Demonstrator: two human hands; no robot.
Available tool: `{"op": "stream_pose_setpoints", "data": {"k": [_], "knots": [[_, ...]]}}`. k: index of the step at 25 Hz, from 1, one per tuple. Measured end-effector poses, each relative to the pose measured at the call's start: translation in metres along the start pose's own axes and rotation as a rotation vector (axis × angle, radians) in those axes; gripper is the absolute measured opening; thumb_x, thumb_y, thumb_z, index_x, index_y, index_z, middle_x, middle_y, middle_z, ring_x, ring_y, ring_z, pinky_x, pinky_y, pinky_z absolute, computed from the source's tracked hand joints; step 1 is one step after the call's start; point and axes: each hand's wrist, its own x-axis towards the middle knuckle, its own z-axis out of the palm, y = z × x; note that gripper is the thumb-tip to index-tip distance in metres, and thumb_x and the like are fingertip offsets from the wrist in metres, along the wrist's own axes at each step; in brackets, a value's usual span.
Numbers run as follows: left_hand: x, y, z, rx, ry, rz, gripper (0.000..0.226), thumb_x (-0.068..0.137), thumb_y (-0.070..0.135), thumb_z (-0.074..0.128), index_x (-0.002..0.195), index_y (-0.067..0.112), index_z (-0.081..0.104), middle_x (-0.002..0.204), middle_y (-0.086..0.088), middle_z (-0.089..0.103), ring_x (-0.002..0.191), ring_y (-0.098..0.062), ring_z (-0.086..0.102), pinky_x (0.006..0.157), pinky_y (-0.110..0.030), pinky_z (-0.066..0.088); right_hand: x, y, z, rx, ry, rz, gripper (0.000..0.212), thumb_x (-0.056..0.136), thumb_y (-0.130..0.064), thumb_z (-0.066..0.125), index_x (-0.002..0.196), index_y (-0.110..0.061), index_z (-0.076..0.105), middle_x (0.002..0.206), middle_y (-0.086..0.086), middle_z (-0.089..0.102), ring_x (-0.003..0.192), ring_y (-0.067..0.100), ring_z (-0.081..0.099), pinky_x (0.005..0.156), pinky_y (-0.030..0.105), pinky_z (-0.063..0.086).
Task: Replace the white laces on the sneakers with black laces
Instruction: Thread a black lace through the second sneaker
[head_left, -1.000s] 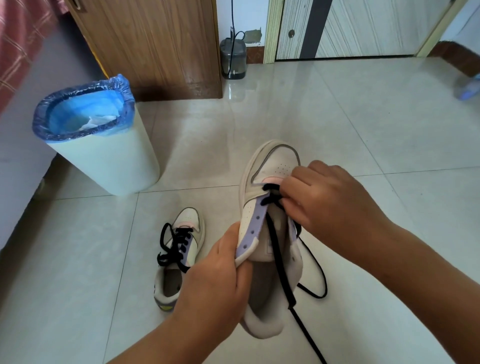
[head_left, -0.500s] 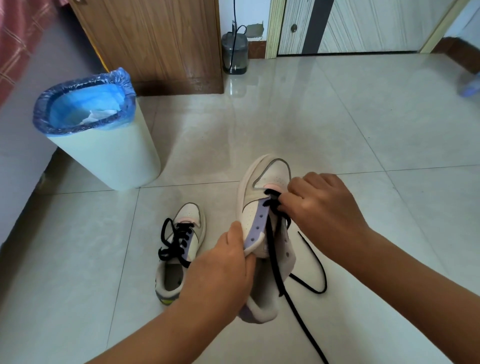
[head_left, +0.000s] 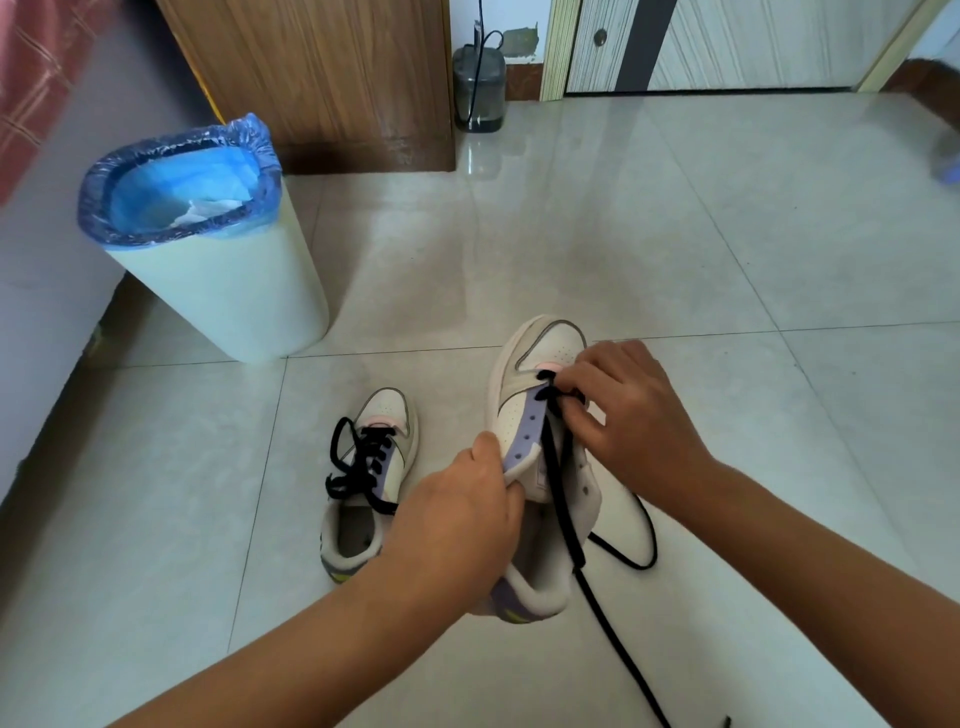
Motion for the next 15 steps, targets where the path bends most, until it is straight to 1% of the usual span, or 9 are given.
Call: {"op": "stream_pose_setpoints", "data": {"k": [1, 3, 5, 7, 8, 10, 12, 14, 15], "knots": [[0.002, -0.002, 0.002, -0.016, -0.017, 0.003, 0.017, 0.099, 0.028, 0.029, 0.11, 0.018, 0.037, 0.09, 0.003, 0.042, 0.081, -0.022, 0.049, 0.065, -0.026, 0.03, 0.001, 0.006, -0.002, 0.078, -0.066, 0.0, 0.012, 0.083, -0.015, 0.057, 0.083, -0.008, 0.066, 0.083, 0.003, 0.058, 0.082, 0.019, 0.046, 0.074, 0.023, 0.039], [0.004, -0.006, 0.01, -0.056, -0.069, 0.01, 0.015, 0.099, 0.027, 0.031, 0.106, 0.016, 0.038, 0.09, 0.001, 0.043, 0.078, -0.021, 0.045, 0.065, -0.028, 0.031, 0.002, 0.013, -0.007, 0.254, -0.273, 0.112, 0.006, 0.082, -0.014, 0.068, 0.085, -0.009, 0.069, 0.087, -0.001, 0.056, 0.085, 0.016, 0.045, 0.079, 0.009, 0.033], [0.007, -0.011, 0.022, -0.06, -0.125, 0.02, 0.012, 0.099, 0.027, 0.032, 0.101, 0.016, 0.036, 0.089, 0.0, 0.044, 0.077, -0.022, 0.046, 0.065, -0.03, 0.031, -0.002, 0.022, -0.003, 0.321, -0.44, 0.168, 0.004, 0.083, -0.013, 0.07, 0.085, -0.009, 0.069, 0.088, -0.002, 0.055, 0.085, 0.017, 0.046, 0.079, 0.008, 0.033], [0.009, -0.015, 0.038, -0.078, -0.173, -0.003, 0.013, 0.098, 0.026, 0.034, 0.102, 0.014, 0.039, 0.091, -0.004, 0.049, 0.083, -0.027, 0.053, 0.065, -0.031, 0.033, -0.006, 0.024, 0.01, 0.185, -0.422, 0.078, 0.003, 0.085, -0.013, 0.063, 0.083, -0.01, 0.064, 0.081, 0.001, 0.057, 0.077, 0.023, 0.052, 0.068, 0.021, 0.039], [0.009, -0.017, 0.049, -0.111, -0.2, -0.034, 0.015, 0.098, 0.025, 0.035, 0.104, 0.012, 0.04, 0.095, -0.008, 0.053, 0.088, -0.03, 0.055, 0.066, -0.031, 0.033, -0.007, 0.024, 0.02, 0.042, -0.358, -0.049, 0.004, 0.084, -0.013, 0.056, 0.083, -0.011, 0.059, 0.076, 0.003, 0.057, 0.069, 0.025, 0.054, 0.057, 0.027, 0.038], [0.005, -0.022, 0.076, -0.202, -0.274, -0.118, 0.018, 0.097, 0.023, 0.037, 0.108, 0.009, 0.041, 0.104, -0.014, 0.058, 0.095, -0.034, 0.056, 0.068, -0.031, 0.033, -0.018, 0.022, 0.046, -0.194, -0.316, -0.325, 0.01, 0.072, -0.011, 0.046, 0.082, -0.014, 0.044, 0.065, 0.004, 0.054, 0.053, 0.024, 0.053, 0.039, 0.023, 0.028], [-0.005, -0.027, 0.106, -0.283, -0.391, -0.213, 0.022, 0.097, 0.022, 0.038, 0.112, 0.006, 0.041, 0.109, -0.016, 0.059, 0.098, -0.035, 0.058, 0.068, -0.031, 0.035, -0.038, 0.018, 0.08, -0.28, -0.367, -0.495, 0.034, 0.058, -0.003, 0.057, 0.082, -0.014, 0.035, 0.062, 0.005, 0.053, 0.048, 0.023, 0.052, 0.033, 0.02, 0.027], [-0.01, -0.037, 0.125, -0.294, -0.483, -0.248, 0.03, 0.097, 0.031, 0.038, 0.116, 0.008, 0.041, 0.114, -0.015, 0.058, 0.101, -0.033, 0.058, 0.073, -0.032, 0.039, -0.056, 0.015, 0.106, -0.269, -0.434, -0.445, 0.047, 0.049, 0.001, 0.066, 0.08, -0.014, 0.034, 0.061, 0.005, 0.053, 0.049, 0.023, 0.054, 0.031, 0.021, 0.029], [-0.007, -0.045, 0.128, -0.289, -0.473, -0.246, 0.036, 0.097, 0.039, 0.038, 0.117, 0.01, 0.042, 0.114, -0.012, 0.058, 0.102, -0.032, 0.057, 0.076, -0.033, 0.039, -0.06, 0.013, 0.115, -0.228, -0.427, -0.401, 0.044, 0.052, 0.0, 0.067, 0.079, -0.013, 0.034, 0.061, 0.005, 0.053, 0.05, 0.024, 0.055, 0.031, 0.021, 0.03]]}}
